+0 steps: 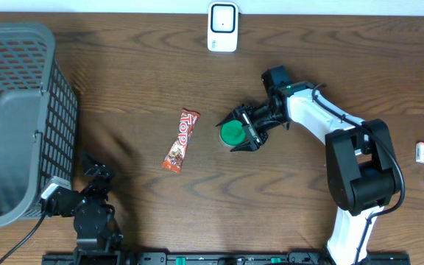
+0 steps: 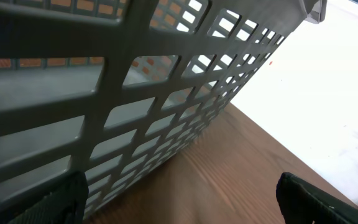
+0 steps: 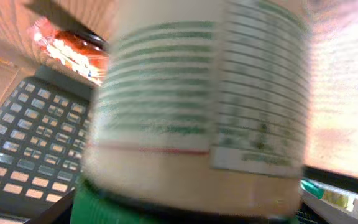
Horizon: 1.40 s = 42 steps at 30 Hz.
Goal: Scan the item barcode
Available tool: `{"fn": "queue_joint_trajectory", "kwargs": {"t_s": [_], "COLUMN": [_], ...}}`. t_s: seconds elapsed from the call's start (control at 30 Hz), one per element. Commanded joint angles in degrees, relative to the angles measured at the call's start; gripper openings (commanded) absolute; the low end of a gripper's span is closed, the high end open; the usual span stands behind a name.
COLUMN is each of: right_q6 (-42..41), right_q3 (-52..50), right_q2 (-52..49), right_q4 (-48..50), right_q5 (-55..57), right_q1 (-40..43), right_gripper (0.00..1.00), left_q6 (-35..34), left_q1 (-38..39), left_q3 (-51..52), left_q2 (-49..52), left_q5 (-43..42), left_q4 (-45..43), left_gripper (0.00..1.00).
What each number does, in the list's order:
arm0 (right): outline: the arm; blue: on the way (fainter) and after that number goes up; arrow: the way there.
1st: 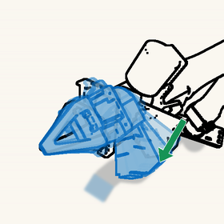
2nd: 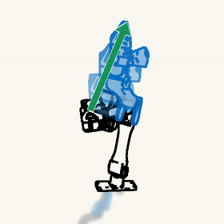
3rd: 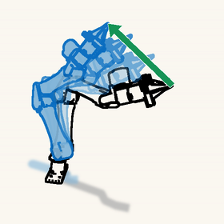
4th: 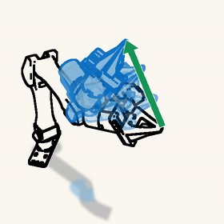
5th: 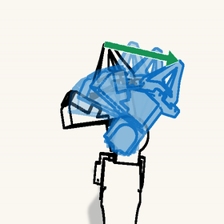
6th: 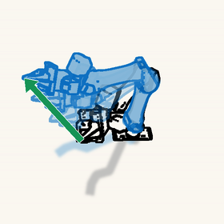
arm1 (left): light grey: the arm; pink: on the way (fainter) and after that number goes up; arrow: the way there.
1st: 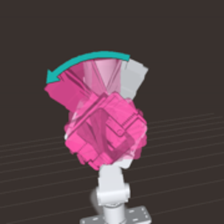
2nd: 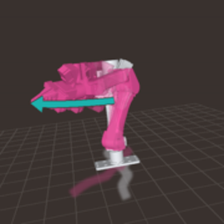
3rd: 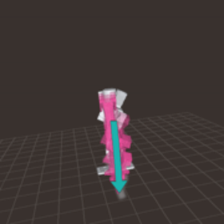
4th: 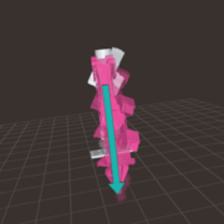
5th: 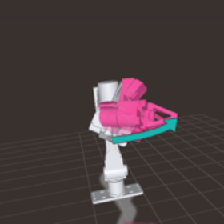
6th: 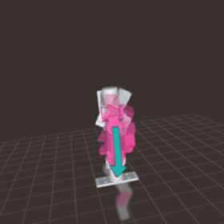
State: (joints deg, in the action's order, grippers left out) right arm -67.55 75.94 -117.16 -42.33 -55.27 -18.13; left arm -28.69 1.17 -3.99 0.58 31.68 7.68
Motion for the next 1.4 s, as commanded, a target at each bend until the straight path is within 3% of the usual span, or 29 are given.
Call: {"fn": "queue_joint_trajectory", "kwargs": {"t_s": [0.0, 0.17, 0.47, 0.6, 0.73, 0.9, 0.93, 1.13, 1.37], "right_q6": [2.54, 6.73, 22.4, 26.21, 28.22, 23.98, 22.91, 20.79, 17.18], "right_q3": [0.15, 2.01, 19.69, 26.14, 27.23, 27.21, 27.19, 27.1, 25.59], "right_q2": [-0.09, 0.44, 2.21, 2.47, 2.47, 2.4, 2.4, 2.16, 1.62], "right_q4": [0.22, -1.92, -28.2, -33.16, -30.25, -26.77, -26.08, -22.88, -31.47], "right_q5": [0.81, 2.73, 19.63, 23.76, 28.89, 43.39, 45.38, 55.08, 57.96], "right_q1": [1.64, 2.34, 0.81, -1.55, -5.46, -8.37, -8.57, -8.11, -8.2], "right_gripper": [0.72, 0.74, 0.8, 0.83, 0.57, 0.06, 0.01, 0.01, 0.01], "left_q6": [0.09, 0.09, 0.09, 0.09, 0.11, 0.09, 0.09, 0.11, 0.11], "left_q1": [-0.2, -0.2, -0.2, -0.2, -0.17, -0.17, -0.2, -0.2, -0.2], "left_q3": [1.03, 1.03, 1.03, 1.03, 1.03, 1.03, 1.03, 1.03, 1.03], "left_q2": [-0.35, -0.35, -0.35, -0.35, -0.35, -0.35, -0.35, -0.35, -0.35], "left_q5": [0.92, 0.94, 0.94, 0.94, 0.94, 0.94, 0.94, 0.92, 0.94], "left_q4": [1.27, 1.27, 1.27, 1.27, 1.27, 1.27, 1.27, 1.27, 1.27], "left_gripper": [0.97, 0.97, 0.97, 0.97, 0.97, 0.97, 0.97, 0.97, 0.97]}}
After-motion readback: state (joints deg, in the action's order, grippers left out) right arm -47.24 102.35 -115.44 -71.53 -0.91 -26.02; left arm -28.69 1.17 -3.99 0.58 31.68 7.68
